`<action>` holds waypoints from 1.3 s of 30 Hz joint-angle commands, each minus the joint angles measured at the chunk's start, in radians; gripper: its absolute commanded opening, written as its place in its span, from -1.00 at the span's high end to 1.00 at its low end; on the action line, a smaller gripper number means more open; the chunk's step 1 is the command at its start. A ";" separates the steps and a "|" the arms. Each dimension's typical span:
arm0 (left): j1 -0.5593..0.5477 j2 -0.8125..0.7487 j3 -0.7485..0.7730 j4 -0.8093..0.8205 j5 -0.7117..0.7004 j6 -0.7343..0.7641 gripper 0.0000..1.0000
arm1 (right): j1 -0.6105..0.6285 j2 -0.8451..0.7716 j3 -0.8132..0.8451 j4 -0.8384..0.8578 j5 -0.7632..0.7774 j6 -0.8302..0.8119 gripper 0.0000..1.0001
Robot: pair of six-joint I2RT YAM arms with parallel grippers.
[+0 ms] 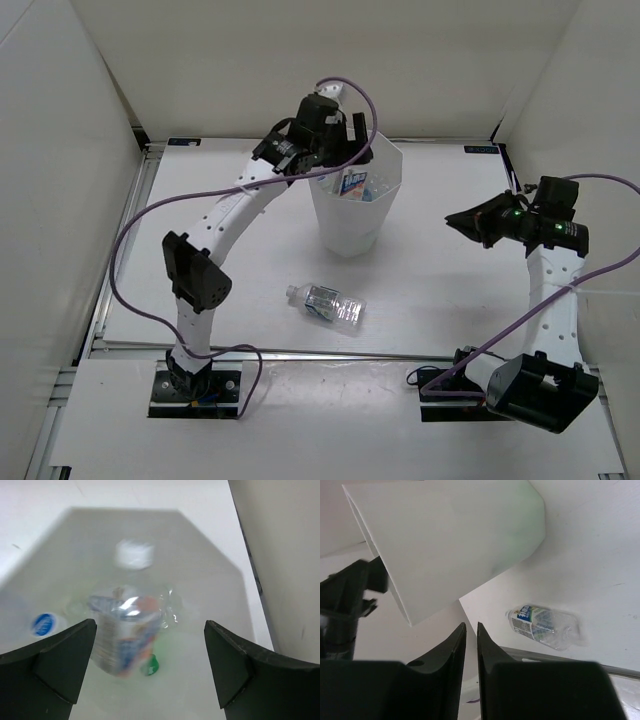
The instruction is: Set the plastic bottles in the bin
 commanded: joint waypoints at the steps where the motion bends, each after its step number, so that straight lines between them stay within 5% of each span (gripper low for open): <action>1: -0.004 -0.188 0.100 0.026 -0.178 0.062 -1.00 | -0.004 -0.009 -0.004 0.011 -0.008 -0.023 0.63; 6: -0.040 -0.345 0.125 0.026 -0.529 0.148 -1.00 | -0.004 0.013 0.037 0.020 0.002 -0.094 0.54; 10: -0.040 -0.593 -0.163 0.026 -0.807 0.057 -1.00 | 0.033 0.013 0.144 0.066 -0.021 -0.287 0.02; 12: -0.040 -0.707 -0.415 0.017 -0.891 -0.009 -1.00 | 0.145 0.023 0.240 0.066 -0.021 -0.453 -0.17; 14: -0.040 -0.858 -0.617 -0.012 -0.918 -0.051 -1.00 | 0.273 0.034 0.287 0.042 0.014 -0.550 -0.36; 19: 0.025 -1.045 -0.785 -0.325 -0.929 -0.287 -1.00 | 0.606 0.005 0.238 -0.081 0.237 -0.709 -0.56; 25: 0.025 -1.088 -0.911 -0.445 -0.916 -0.353 -1.00 | 1.065 -0.014 0.120 -0.112 0.650 -0.709 -0.70; 30: 0.025 -1.088 -0.975 -0.534 -0.935 -0.436 -1.00 | 1.379 0.130 0.066 -0.043 0.835 -0.750 -0.85; 39: 0.072 -1.103 -1.030 -0.620 -0.857 -0.467 -1.00 | 1.434 0.408 0.032 0.220 0.963 -0.898 -0.85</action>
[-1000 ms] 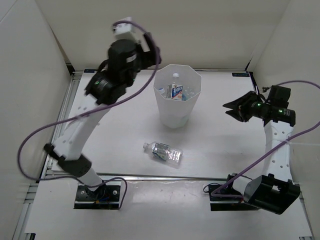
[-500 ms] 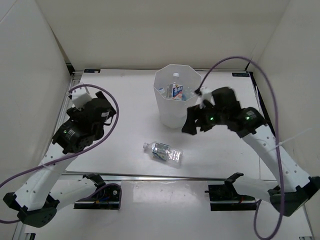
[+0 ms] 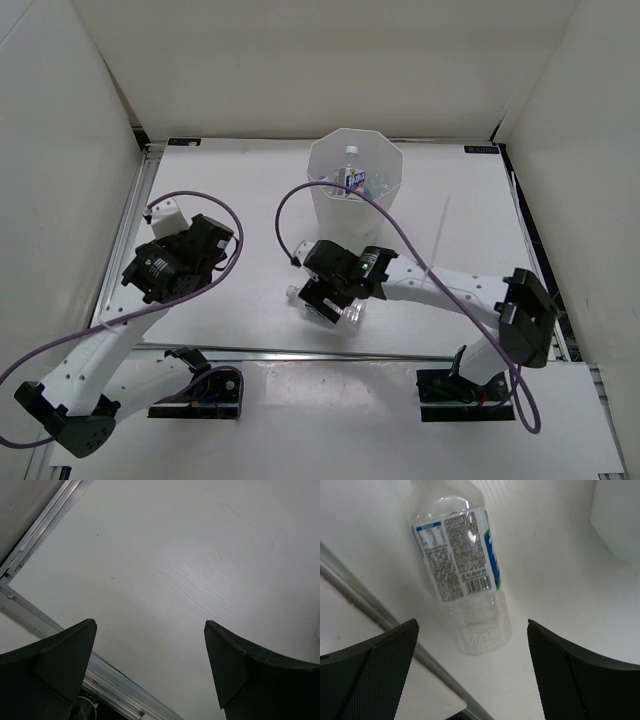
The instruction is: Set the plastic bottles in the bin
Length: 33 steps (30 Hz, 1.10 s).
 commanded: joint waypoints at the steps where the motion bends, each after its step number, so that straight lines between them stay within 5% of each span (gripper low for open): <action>1: 0.032 -0.031 -0.012 -0.045 0.027 -0.016 -1.00 | 0.001 0.043 -0.004 0.137 0.083 -0.075 -0.85; 19: 0.043 -0.129 0.028 -0.119 0.027 0.059 -1.00 | -0.026 0.261 -0.017 0.257 -0.144 -0.045 -0.79; 22: 0.043 -0.129 0.039 -0.119 0.027 0.068 -1.00 | -0.036 0.283 0.068 0.178 -0.155 -0.036 -0.34; 23: 0.043 -0.129 0.049 -0.119 0.027 0.080 -1.00 | -0.036 0.283 0.130 0.136 -0.155 -0.020 -0.03; 25: 0.043 -0.129 0.049 -0.119 0.018 0.091 -1.00 | -0.011 0.283 0.181 0.108 -0.124 -0.011 0.19; 33: 0.043 -0.150 0.020 -0.119 -0.010 0.068 -1.00 | 0.032 0.208 0.612 -0.077 0.001 -0.022 0.26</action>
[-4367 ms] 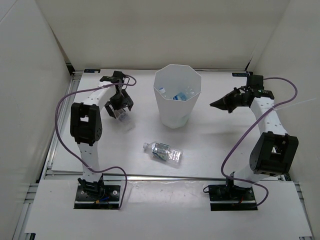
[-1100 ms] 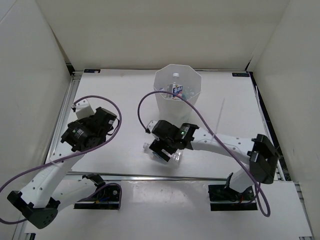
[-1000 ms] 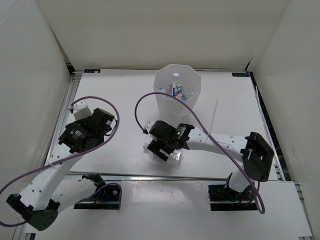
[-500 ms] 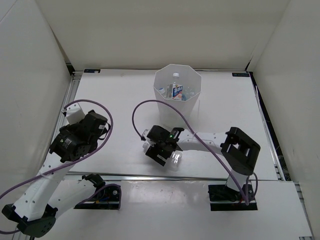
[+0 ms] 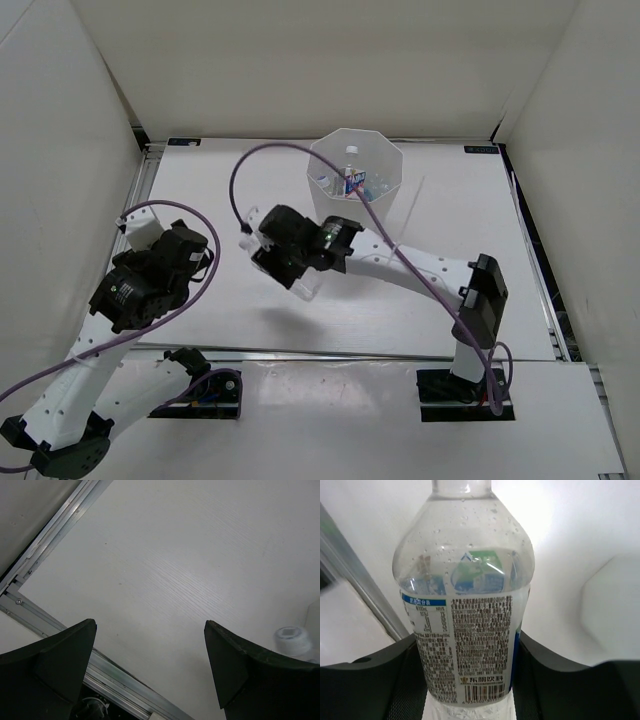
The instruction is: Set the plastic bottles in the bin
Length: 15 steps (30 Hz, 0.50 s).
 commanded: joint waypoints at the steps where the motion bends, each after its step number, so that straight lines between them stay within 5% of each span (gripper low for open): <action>1: 0.004 -0.011 0.002 -0.073 -0.027 -0.006 -1.00 | 0.019 -0.090 0.228 -0.094 0.102 -0.004 0.26; 7: 0.004 0.000 -0.007 -0.037 -0.027 0.007 -1.00 | -0.134 -0.143 0.587 -0.013 0.217 -0.110 0.05; 15: 0.004 0.018 0.002 -0.002 -0.018 0.038 -1.00 | -0.487 -0.170 0.512 0.102 0.052 -0.118 0.01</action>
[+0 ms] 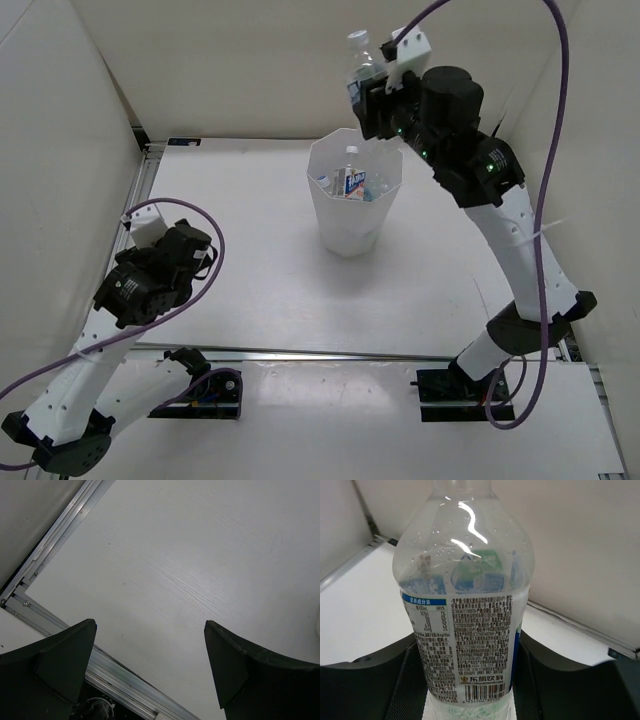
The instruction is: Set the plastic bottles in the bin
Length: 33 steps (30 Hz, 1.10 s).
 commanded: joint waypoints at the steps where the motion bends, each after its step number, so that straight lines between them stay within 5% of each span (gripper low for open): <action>1: 0.004 0.014 0.012 -0.002 -0.014 0.016 -1.00 | -0.096 0.053 -0.048 0.027 -0.108 0.014 0.01; 5: 0.004 0.024 0.021 -0.002 -0.014 0.016 -1.00 | -0.207 0.123 -0.048 0.027 -0.196 0.089 0.03; 13: 0.004 0.024 0.041 -0.045 -0.014 -0.005 -1.00 | -0.216 0.172 -0.149 0.058 -0.239 0.163 0.03; 20: 0.004 0.024 0.041 -0.065 -0.014 -0.045 -1.00 | -0.216 0.132 -0.274 0.058 -0.286 0.236 -0.29; 25: 0.004 0.015 0.031 -0.065 -0.004 -0.064 -1.00 | -0.216 0.085 -0.284 0.058 -0.296 0.256 -0.97; 30: 0.004 0.045 0.043 -0.065 -0.004 -0.055 -1.00 | -0.216 0.051 -0.134 0.058 -0.188 0.233 -1.00; 33: 0.004 0.067 0.104 -0.039 -0.017 0.005 -1.00 | -0.216 -0.001 -0.054 0.032 0.001 0.242 -1.00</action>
